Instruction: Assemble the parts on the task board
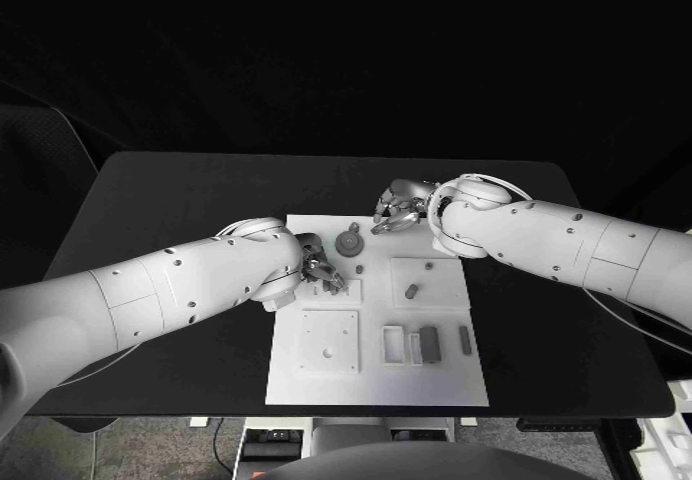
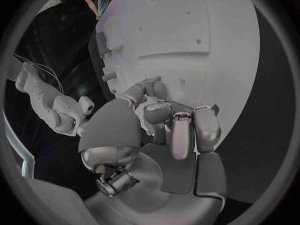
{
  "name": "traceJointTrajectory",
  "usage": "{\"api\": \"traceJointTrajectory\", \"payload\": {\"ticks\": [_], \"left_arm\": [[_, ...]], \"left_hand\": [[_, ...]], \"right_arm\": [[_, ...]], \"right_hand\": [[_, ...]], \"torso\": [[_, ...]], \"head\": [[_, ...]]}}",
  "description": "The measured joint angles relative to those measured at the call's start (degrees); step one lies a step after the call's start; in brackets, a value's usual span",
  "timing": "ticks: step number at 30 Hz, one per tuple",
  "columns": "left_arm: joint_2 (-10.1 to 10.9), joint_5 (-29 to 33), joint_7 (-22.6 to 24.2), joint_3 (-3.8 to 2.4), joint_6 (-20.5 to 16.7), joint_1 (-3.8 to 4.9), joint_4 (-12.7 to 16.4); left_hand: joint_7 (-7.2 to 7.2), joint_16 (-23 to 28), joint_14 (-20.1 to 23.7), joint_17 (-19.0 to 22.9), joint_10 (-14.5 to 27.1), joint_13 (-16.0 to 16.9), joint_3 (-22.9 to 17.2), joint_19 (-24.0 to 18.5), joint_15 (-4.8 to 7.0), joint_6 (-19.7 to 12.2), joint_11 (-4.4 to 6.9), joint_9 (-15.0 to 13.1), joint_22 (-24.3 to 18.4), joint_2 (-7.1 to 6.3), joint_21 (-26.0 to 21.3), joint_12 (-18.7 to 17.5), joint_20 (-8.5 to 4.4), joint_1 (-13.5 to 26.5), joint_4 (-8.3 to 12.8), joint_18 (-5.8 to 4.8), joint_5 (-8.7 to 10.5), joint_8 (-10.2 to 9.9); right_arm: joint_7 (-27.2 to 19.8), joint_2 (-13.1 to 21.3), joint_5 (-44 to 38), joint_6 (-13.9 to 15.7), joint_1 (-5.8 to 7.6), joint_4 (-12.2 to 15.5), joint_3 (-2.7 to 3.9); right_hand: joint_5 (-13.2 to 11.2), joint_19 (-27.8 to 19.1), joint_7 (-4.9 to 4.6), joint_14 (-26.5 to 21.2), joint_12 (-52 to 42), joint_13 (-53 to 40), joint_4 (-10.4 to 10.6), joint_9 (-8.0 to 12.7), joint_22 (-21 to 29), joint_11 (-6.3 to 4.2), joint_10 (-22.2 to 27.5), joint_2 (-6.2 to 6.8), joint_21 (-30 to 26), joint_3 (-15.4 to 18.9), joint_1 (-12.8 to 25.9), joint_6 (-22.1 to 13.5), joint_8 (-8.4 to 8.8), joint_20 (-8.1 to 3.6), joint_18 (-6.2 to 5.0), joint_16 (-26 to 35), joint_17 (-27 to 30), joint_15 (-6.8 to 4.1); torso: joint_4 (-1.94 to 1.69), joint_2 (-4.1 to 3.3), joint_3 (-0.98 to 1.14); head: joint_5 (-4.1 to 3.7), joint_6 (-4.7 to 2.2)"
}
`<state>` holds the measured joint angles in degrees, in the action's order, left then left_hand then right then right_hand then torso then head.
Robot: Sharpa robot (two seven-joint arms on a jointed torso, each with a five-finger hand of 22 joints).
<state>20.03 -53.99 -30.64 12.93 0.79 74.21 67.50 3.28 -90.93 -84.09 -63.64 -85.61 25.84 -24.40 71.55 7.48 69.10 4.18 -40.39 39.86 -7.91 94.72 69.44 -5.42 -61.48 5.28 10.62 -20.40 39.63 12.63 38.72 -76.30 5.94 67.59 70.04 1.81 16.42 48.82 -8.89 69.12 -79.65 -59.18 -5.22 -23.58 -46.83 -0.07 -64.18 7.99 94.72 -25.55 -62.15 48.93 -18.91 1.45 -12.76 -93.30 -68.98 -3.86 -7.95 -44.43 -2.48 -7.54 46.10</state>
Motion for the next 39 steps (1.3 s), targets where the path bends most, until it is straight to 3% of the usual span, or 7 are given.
{"api": "traceJointTrajectory", "payload": {"ticks": [4, 17, 20, 27, 39], "left_arm": [[-0.1, 0.0, 0.0, 0.01, 0.0, 0.0, 0.0], [-0.1, 0.1, 0.0, 0.02, 0.9, 0.03, 0.0], [-0.1, 0.0, -0.1, 0.02, 1.1, 0.03, 0.0], [0.0, -0.2, -0.1, 0.03, 1.2, 0.03, 0.0], [-0.1, -0.9, -0.1, -0.01, 1.4, 0.04, 0.0]], "left_hand": [[0.0, 0.0, 0.0, 0.0, 0.0, 0.0, -0.6, 0.0, 0.0, 0.0, 0.0, 0.0, 0.0, -0.37, 0.0, 0.0, 0.01, -0.4, -0.6, -0.04, -1.41, -0.1], [0.0, 0.0, 0.0, 0.0, 0.0, 0.0, -0.8, 0.0, -0.03, 0.0, 0.0, 0.0, 0.0, -0.4, 0.0, 0.0, 0.02, -0.4, -0.8, -0.1, -2.52, -0.1], [0.0, 0.0, 0.0, -0.1, 0.0, 0.0, -1.2, 0.0, -0.03, 0.0, 0.0, -0.4, 0.1, -0.52, 0.0, 0.3, 0.02, -0.5, -1.2, -0.15, -4.97, 0.5], [0.0, 0.0, 0.0, -0.2, 0.0, 0.0, -1.3, 0.2, -0.13, 0.0, 0.0, -0.8, 0.2, -0.6, 0.0, 0.3, 0.22, -0.6, -1.2, -0.39, -7.29, 1.0], [0.0, 0.0, 0.0, -0.2, 0.0, 0.0, -1.4, 0.2, -0.15, 0.0, 0.0, -0.9, 0.3, -0.59, 0.0, 0.3, 0.26, -0.6, -1.4, -0.39, -8.45, 1.3]], "right_arm": [[0.0, 0.0, 0.0, 0.0, 0.0, 0.0, 0.0], [0.0, 0.0, 0.0, 0.0, 0.0, 0.0, 0.0], [0.0, 0.0, 0.0, 0.0, 0.0, 0.0, 0.0], [0.0, 0.0, 0.0, 0.0, 0.0, 0.0, 0.0], [0.0, 0.0, 0.0, -0.1, 0.0, 0.0, 0.0]], "right_hand": [[0.0, 0.0, 0.0, 0.1, 0.0, 0.0, 0.0, 0.0, 0.0, 0.01, 0.0, 0.0, 0.0, 0.0, 0.0, 0.0, 0.0, 0.0, -0.01, 0.0, 0.0, 0.08], [0.0, 0.0, 0.0, 0.0, 0.0, 0.0, 0.0, 0.0, 0.0, 0.09, 0.1, 0.0, 0.0, 0.0, 0.0, 0.0, 0.0, 0.0, 0.0, 0.0, 0.0, -0.01], [0.0, 0.0, 0.0, 0.0, 0.0, 0.0, 0.0, 0.0, 0.0, 0.1, 0.1, 0.0, 0.0, 0.0, 0.0, 0.0, 0.0, 0.0, 0.0, 0.0, 0.0, -0.02], [0.0, 0.0, 0.0, 0.0, 0.0, 0.0, 0.0, 0.0, 0.1, 0.11, 0.1, 0.0, 0.0, 0.0, 0.0, 0.0, 0.0, 0.0, 0.0, 0.0, 0.0, -0.02], [0.0, 0.0, 0.0, 0.0, 0.0, 0.0, 0.0, 0.0, 0.0, -0.03, 0.0, 0.0, 0.0, 0.0, 0.0, 0.0, 0.0, 0.0, 0.0, 0.0, 0.0, -0.01]], "torso": [[0.0, 0.0, -0.01], [-0.01, 0.0, -0.03], [-0.01, 0.0, -0.03], [-0.01, 0.0, -0.04], [-0.01, 0.0, -0.04]], "head": [[-0.01, -0.01], [0.0, 0.1], [0.0, 0.15], [-0.01, 0.12], [0.02, 0.08]]}}
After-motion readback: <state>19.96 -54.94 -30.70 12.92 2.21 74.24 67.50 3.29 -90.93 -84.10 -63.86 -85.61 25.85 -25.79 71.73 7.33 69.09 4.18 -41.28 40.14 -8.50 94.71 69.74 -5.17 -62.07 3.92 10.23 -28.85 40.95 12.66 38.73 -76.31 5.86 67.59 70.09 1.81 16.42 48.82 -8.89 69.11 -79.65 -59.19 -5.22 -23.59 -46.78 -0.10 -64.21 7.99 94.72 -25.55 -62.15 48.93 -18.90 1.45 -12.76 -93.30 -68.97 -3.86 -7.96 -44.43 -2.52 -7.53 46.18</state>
